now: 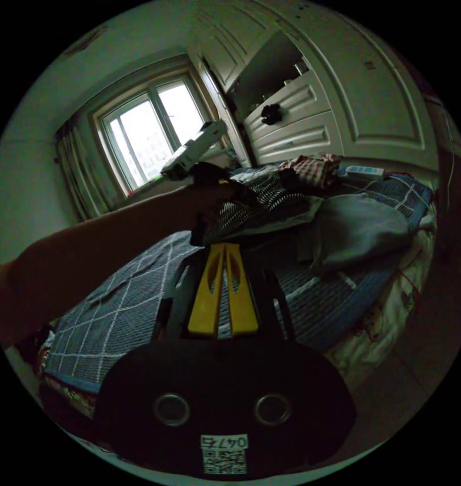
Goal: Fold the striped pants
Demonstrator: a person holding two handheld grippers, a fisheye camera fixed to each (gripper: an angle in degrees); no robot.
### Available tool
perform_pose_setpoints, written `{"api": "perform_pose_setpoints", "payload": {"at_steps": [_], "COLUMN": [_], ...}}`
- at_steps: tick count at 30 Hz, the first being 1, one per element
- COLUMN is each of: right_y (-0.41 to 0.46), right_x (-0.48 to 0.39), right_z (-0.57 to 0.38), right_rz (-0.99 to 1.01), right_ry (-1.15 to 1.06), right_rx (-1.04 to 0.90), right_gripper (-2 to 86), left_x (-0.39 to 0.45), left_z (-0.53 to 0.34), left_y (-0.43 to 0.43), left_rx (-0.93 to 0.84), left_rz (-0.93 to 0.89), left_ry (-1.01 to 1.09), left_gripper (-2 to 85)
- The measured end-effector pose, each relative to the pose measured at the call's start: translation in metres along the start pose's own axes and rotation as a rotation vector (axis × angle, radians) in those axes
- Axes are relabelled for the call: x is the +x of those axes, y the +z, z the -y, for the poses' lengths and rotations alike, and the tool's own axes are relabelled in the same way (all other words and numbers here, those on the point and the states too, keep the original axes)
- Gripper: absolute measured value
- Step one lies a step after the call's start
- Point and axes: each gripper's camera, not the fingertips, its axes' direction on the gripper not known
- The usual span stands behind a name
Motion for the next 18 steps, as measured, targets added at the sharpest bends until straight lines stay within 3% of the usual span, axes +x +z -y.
{"api": "perform_pose_setpoints", "payload": {"at_steps": [3,8,10,14,18], "right_y": [-0.005,-0.021,-0.025,-0.027,-0.013], "right_x": [0.017,0.034,0.038,0.036,0.027], "right_z": [0.01,0.024,0.028,0.037,0.039], "right_rz": [-0.004,-0.024,0.03,0.124,0.396], "right_ry": [-0.007,-0.047,-0.06,-0.106,-0.04], "right_rx": [0.027,0.069,0.078,0.054,-0.057], "right_gripper": [0.7,7.5,10.1,14.8,13.5], "left_x": [-0.013,-0.039,-0.048,-0.051,-0.035], "left_z": [-0.015,-0.095,-0.159,-0.258,-0.361], "left_y": [-0.002,-0.058,-0.096,-0.139,-0.184], "left_rx": [0.017,0.219,0.311,0.324,0.338], "left_rz": [-0.073,-0.133,-0.091,-0.056,-0.152], "left_ry": [-0.056,-0.168,-0.226,-0.28,-0.302], "left_gripper": [-0.3,-0.7,-0.8,-0.8,-0.8]}}
